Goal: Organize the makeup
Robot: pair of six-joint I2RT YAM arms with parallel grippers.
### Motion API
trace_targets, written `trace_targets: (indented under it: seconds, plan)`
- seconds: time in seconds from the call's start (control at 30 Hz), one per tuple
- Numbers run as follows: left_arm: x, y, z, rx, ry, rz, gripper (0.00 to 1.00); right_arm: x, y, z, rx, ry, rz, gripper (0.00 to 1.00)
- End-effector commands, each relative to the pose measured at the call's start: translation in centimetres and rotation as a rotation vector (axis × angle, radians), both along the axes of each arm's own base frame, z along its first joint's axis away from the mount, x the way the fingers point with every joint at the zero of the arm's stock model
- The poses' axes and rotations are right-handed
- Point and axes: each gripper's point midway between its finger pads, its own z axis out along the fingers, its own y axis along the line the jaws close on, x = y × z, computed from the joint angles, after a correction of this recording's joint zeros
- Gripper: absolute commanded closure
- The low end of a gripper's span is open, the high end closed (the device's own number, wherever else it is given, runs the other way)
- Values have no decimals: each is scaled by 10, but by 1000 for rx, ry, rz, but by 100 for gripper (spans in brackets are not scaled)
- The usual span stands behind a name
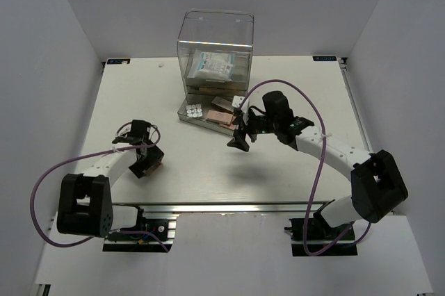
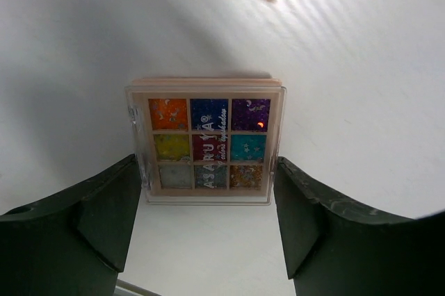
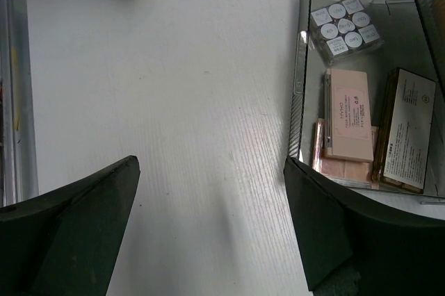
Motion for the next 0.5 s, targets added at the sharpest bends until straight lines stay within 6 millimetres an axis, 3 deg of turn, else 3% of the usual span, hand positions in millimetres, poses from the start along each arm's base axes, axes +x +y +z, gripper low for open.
trace_targets:
  seconds: [0.0,0.13,0.27,0.33,0.37,0.4,0.47]
  plan:
    - [32,-24,25,-121,-131,-46,94,2,4,18,35,-48,6,11]
    - [72,-45,71,-218,-298,-94,94,6,3,24,33,-75,2,11]
    - [113,-91,125,-333,-437,-228,94,10,3,28,35,-92,-14,11]
    - [127,-108,138,-339,-462,-279,94,12,2,29,38,-89,-27,11]
    - [131,-121,129,-339,-428,-310,93,13,2,29,41,-90,-32,11]
    - [144,-128,143,-336,-454,-325,92,13,1,30,43,-92,-35,11]
    - [156,-139,130,-331,-416,-349,85,13,-1,31,45,-94,-46,11]
